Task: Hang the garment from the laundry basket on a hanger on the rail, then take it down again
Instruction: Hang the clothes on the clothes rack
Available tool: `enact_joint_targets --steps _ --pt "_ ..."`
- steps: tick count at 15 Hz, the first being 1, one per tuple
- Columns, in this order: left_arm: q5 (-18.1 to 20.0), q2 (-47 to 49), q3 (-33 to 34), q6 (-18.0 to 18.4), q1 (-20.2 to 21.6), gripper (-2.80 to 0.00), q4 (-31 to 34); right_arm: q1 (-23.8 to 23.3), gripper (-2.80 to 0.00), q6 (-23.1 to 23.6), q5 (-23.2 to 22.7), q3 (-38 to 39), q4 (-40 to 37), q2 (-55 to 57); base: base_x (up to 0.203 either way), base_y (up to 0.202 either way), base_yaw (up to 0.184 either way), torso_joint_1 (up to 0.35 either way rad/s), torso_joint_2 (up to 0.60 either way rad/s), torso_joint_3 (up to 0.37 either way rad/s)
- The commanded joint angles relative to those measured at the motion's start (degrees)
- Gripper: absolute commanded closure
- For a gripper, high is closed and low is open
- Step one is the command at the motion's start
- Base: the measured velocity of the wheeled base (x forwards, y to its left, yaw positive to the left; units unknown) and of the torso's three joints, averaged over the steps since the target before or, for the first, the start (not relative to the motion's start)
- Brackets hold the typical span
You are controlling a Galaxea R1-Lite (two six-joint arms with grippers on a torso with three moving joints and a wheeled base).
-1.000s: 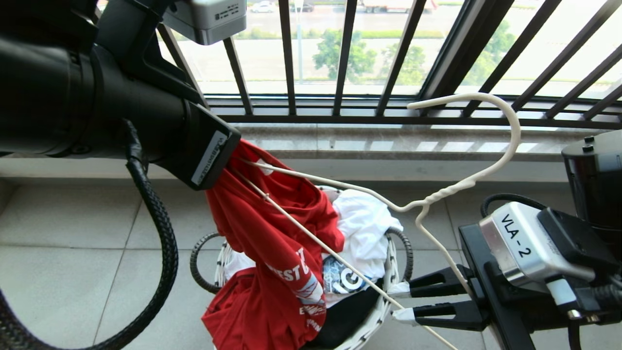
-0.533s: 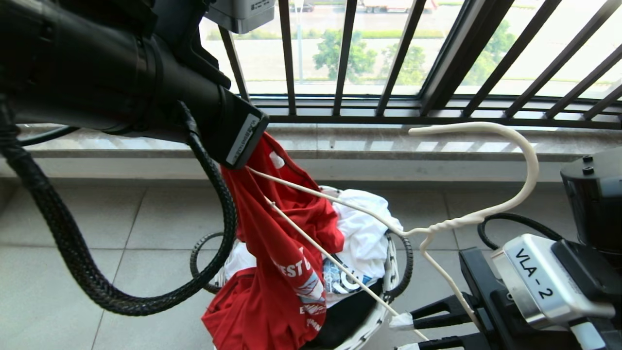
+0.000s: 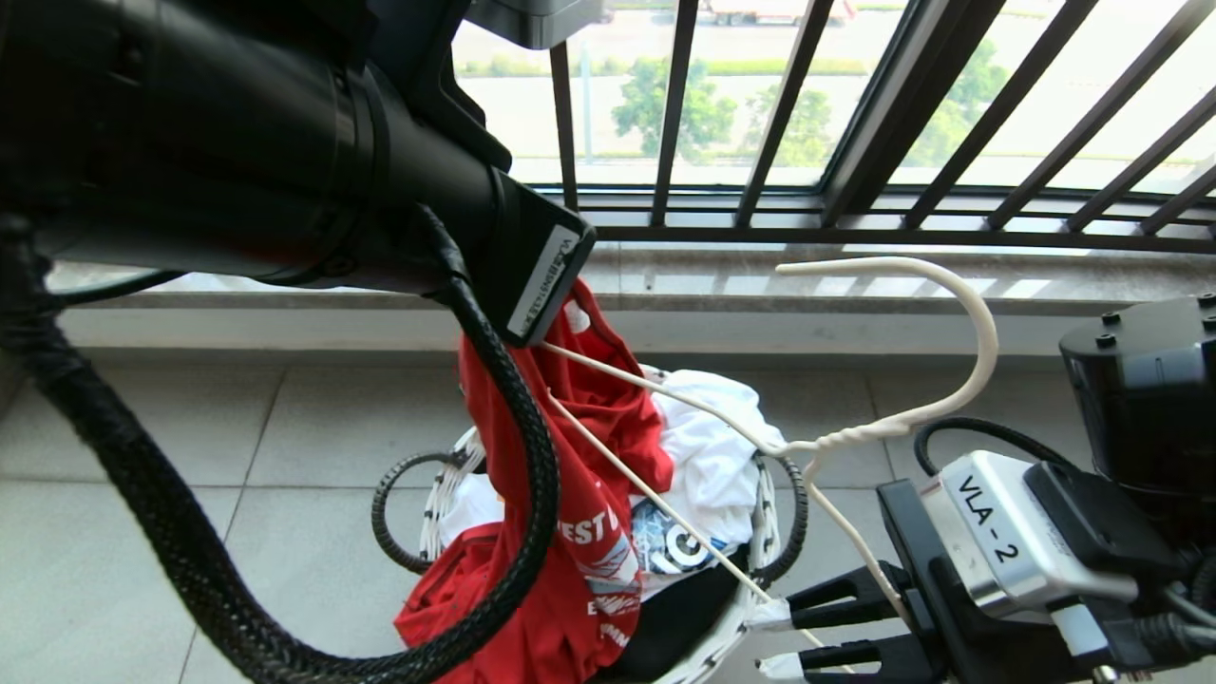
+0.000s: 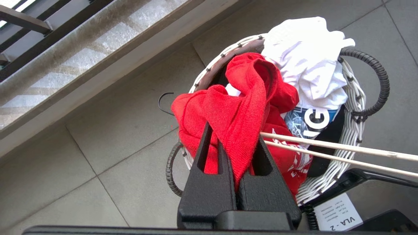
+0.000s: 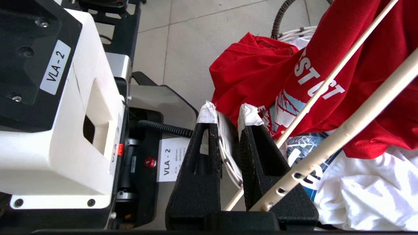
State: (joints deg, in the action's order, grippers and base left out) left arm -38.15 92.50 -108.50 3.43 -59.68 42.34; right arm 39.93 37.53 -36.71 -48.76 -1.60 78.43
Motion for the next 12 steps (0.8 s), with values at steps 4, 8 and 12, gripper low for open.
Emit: enact_joint_targets --steps 4,8,12 --pt "-1.25 -1.94 -0.47 -11.42 -6.85 0.0 0.33 -3.92 0.0 0.17 -0.25 -0.14 2.1 0.44 0.0 0.0 0.0 0.0 0.0 0.0" --pt "2.06 -4.86 3.91 -21.84 -8.49 0.0 -0.15 -3.47 0.0 0.17 -0.46 0.07 2.09 0.35 0.0 0.0 0.0 0.0 0.0 0.0" --pt "10.28 -3.3 3.59 -22.18 -8.53 0.0 -0.99 -3.2 0.0 -4.01 -0.79 -0.67 3.93 1.09 0.0 0.0 0.0 0.0 0.0 0.0"
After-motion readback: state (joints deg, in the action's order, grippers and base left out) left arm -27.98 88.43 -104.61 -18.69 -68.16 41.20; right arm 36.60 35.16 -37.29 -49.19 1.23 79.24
